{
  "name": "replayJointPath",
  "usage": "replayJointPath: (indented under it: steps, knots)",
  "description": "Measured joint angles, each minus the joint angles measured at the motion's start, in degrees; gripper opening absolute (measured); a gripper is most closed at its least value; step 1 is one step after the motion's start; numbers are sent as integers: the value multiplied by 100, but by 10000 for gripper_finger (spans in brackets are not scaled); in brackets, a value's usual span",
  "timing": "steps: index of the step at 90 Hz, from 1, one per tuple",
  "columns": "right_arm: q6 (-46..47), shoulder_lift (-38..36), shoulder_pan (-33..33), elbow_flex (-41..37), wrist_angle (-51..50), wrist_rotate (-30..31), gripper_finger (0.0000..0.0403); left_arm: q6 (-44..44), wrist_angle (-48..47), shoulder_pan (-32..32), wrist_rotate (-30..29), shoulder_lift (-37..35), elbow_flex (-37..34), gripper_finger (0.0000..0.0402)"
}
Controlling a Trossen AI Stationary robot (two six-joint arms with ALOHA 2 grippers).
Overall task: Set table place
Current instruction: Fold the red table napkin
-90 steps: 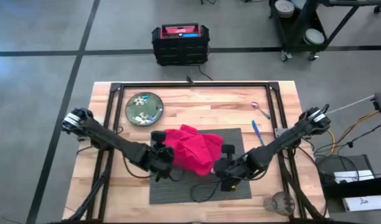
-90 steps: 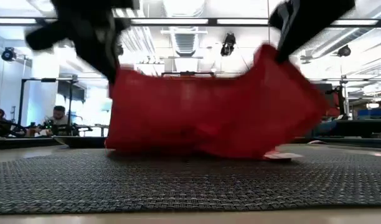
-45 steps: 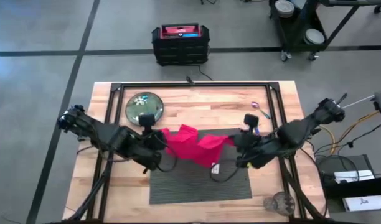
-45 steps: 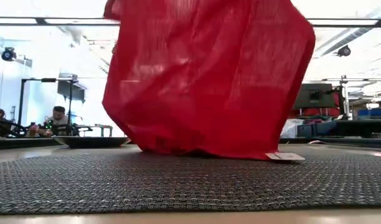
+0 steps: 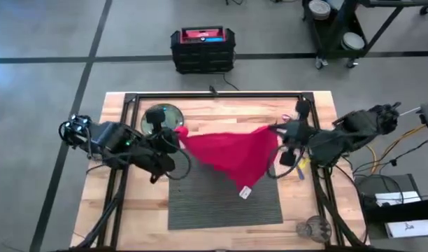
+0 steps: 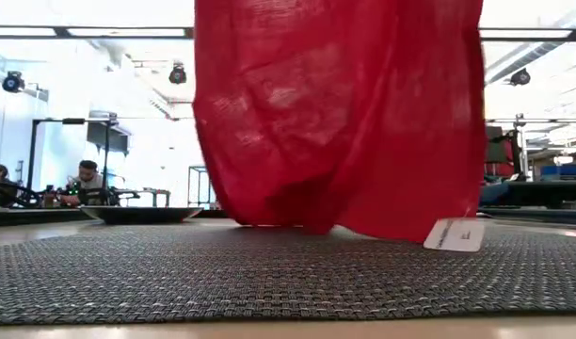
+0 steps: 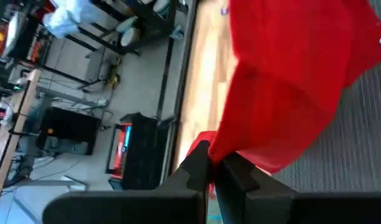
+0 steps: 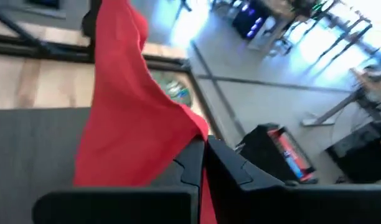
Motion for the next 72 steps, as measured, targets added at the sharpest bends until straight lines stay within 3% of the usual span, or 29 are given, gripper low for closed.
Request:
replayJointPath:
  steps: [34,57,72]
  knots:
    - [-1513,2,-1046,615,55,139,0,1190,18,943,-1287,-257,399,0]
    - [-2759,7,-2200,533,441,65,0,2143,371,1896,-1332,-298,435,0]
    - [-3136,5,-2105,521,609,-37,0,2210,396,1792,-1355,-298,435,0]
